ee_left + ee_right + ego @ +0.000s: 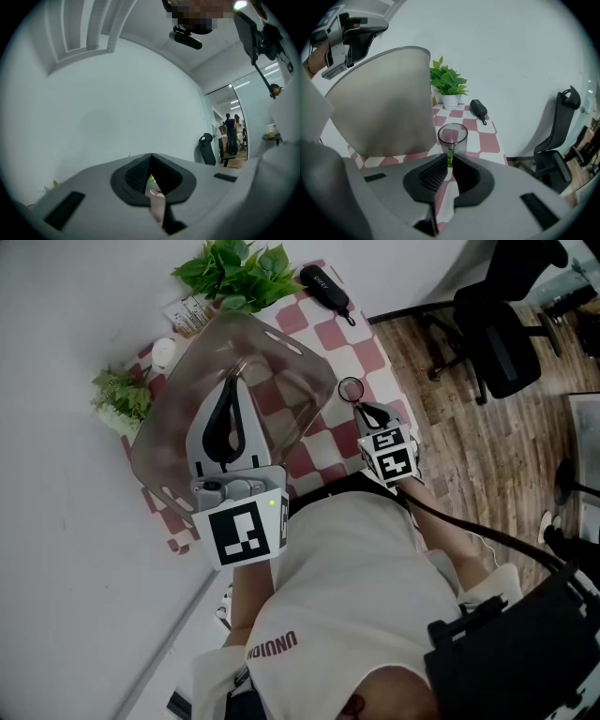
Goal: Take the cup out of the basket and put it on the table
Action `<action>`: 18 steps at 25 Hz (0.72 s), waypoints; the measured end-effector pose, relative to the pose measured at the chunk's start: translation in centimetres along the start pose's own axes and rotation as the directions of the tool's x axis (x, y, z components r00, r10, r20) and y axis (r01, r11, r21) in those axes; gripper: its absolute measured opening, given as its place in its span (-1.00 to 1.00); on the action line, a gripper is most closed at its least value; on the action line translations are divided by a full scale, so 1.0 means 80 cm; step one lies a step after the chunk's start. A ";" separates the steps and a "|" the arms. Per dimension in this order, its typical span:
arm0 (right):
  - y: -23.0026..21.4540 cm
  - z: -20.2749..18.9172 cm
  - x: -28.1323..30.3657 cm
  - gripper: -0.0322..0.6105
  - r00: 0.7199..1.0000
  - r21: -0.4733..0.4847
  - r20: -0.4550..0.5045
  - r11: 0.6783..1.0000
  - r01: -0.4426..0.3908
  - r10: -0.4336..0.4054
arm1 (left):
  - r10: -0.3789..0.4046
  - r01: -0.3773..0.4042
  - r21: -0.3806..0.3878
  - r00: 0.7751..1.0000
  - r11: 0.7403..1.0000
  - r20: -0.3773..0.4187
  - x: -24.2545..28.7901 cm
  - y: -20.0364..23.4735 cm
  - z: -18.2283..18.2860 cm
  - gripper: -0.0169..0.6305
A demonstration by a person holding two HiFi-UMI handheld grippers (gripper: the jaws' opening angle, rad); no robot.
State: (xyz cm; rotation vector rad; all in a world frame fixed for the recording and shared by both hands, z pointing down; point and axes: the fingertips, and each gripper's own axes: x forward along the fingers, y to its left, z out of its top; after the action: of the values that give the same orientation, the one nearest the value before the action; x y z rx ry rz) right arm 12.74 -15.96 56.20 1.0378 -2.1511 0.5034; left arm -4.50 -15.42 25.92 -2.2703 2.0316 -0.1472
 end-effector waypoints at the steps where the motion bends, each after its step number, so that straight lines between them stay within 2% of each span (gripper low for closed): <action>1: 0.001 -0.001 0.002 -0.76 1.000 0.000 -0.001 1.000 -0.004 0.004 | 0.000 0.000 0.000 1.000 1.000 0.000 0.000 0.000 0.000 -0.91; 18: 0.010 -0.020 0.023 -0.76 0.998 -0.035 -0.038 0.998 -0.046 0.044 | 0.007 -0.007 0.002 1.000 1.000 -0.006 -0.001 0.002 -0.001 -0.91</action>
State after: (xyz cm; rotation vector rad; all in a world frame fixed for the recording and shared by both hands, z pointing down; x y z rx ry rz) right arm 11.95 -15.51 58.62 0.9553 -2.1472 0.4996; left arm -4.67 -15.35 25.98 -2.2638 2.0415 -0.1547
